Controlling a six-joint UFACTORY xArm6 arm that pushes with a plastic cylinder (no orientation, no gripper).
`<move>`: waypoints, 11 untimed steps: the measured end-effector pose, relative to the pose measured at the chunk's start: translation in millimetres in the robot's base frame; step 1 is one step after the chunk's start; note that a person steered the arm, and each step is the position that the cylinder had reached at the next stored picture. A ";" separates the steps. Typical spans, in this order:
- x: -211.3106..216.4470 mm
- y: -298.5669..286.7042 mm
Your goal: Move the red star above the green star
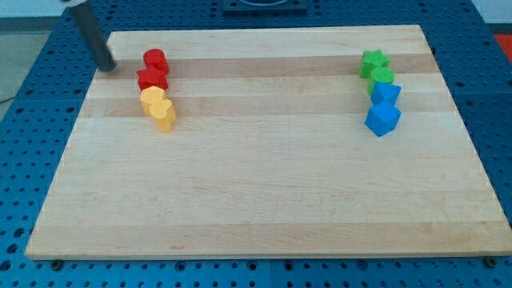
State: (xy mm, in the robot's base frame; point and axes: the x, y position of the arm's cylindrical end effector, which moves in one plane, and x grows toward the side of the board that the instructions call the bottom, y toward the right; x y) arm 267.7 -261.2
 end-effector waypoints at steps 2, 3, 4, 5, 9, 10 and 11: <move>-18.0 48.0; -4.5 -5.3; 38.5 15.2; 54.5 59.4; 87.8 58.5; 85.1 138.6; 55.2 217.8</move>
State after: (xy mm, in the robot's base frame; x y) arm 322.9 -43.4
